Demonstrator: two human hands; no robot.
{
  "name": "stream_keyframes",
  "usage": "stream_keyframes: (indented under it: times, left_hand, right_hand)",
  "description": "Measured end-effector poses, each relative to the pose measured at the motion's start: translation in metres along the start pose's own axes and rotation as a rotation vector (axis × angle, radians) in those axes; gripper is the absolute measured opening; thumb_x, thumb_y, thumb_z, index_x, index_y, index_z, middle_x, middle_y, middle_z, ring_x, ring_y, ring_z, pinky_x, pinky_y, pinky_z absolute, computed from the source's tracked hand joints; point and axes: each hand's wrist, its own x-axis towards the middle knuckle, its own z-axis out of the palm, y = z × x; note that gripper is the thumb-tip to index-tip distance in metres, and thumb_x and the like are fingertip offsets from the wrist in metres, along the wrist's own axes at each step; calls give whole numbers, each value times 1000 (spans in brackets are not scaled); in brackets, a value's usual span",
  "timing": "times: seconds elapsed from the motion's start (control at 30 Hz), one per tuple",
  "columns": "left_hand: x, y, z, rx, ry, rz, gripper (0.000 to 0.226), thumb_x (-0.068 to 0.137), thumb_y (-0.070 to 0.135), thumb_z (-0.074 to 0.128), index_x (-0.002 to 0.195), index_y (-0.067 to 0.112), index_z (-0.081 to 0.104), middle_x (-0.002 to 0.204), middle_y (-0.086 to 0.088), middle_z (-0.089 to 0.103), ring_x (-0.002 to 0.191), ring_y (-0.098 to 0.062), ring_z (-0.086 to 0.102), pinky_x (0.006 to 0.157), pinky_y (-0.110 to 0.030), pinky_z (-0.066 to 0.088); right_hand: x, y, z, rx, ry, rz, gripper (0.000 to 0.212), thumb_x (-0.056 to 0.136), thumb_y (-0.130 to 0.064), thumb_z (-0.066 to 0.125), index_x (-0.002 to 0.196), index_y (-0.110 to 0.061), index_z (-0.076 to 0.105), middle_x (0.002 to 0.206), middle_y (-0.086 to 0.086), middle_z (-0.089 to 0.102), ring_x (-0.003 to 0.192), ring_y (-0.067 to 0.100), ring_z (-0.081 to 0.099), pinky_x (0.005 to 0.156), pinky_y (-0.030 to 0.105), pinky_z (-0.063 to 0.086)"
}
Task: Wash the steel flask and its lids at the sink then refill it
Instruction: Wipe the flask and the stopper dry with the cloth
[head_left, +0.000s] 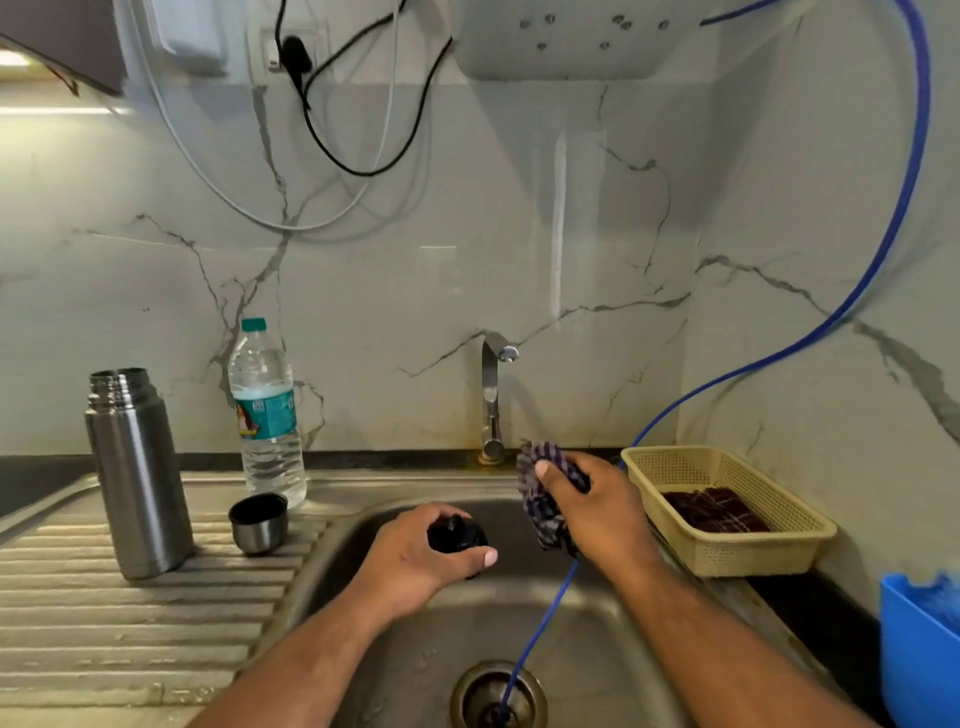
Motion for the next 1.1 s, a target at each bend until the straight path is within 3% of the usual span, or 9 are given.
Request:
stream_keyframes:
  times: [0.07,0.13,0.23,0.33,0.5,0.67,0.8,0.93,1.1]
  left_hand:
    - [0,-5,1,5,-40,10,71,55,79,81,110,37,68,105,13,72,98,-3,67,90,-29,57]
    - [-1,-6,1,11,-81,52,84,48,87,78,113,37,68,106,14,72,100,-4,67,91,-29,57]
    - [-5,2,0,-29,-115,127,77,47,80,83,111,39,68,102,18,74,97,3,67,87,-20,55]
    - [-7,7,1,-5,-109,198,68,50,68,90,107,39,66,101,19,72,97,6,64,81,-16,53]
    - [-9,8,1,-26,-75,256,77,54,64,90,123,43,63,116,29,68,113,14,58,97,-11,45]
    - [-8,11,-2,7,-8,240,68,58,64,88,117,38,66,103,21,73,98,7,66,85,-16,54]
    - [-6,13,-2,25,-9,267,56,66,58,88,114,38,69,99,22,74,94,5,67,83,-21,56]
    - [-4,14,-4,124,-5,307,49,71,50,87,114,40,67,96,23,71,93,6,64,83,-17,52]
    - [-4,15,-11,204,30,349,45,74,50,81,114,41,64,97,20,67,91,2,61,83,-20,50]
  right_hand:
    - [-2,-2,0,92,-25,43,13,100,-41,63,90,-34,68,86,-20,69,82,-5,64,74,20,52]
    - [-4,-5,1,89,-42,41,12,100,-44,62,93,-36,66,89,-20,69,86,-5,64,79,24,54]
    - [-7,-10,1,6,-56,22,18,99,-49,61,106,-34,69,98,-17,70,92,0,66,81,26,55]
    - [-12,-18,2,39,-90,26,22,94,-53,66,105,-34,70,92,-20,72,88,-4,67,72,17,51]
    - [-16,-23,5,-4,-220,-37,57,65,-75,78,107,-37,69,97,-20,74,88,-7,68,76,19,56]
    - [-14,-18,4,-60,-334,-47,81,44,-85,81,110,-39,68,103,-17,73,94,-3,69,82,24,58]
    - [-15,-14,4,-42,-403,-6,70,50,-74,87,108,-36,71,100,-16,75,92,-3,70,82,24,58]
    - [-18,-14,6,-14,-413,32,60,60,-64,90,109,-36,71,102,-16,76,93,-2,71,84,25,59]
    - [-30,-23,16,188,-382,108,42,73,-45,90,106,-28,70,96,-10,78,88,0,73,72,17,57]
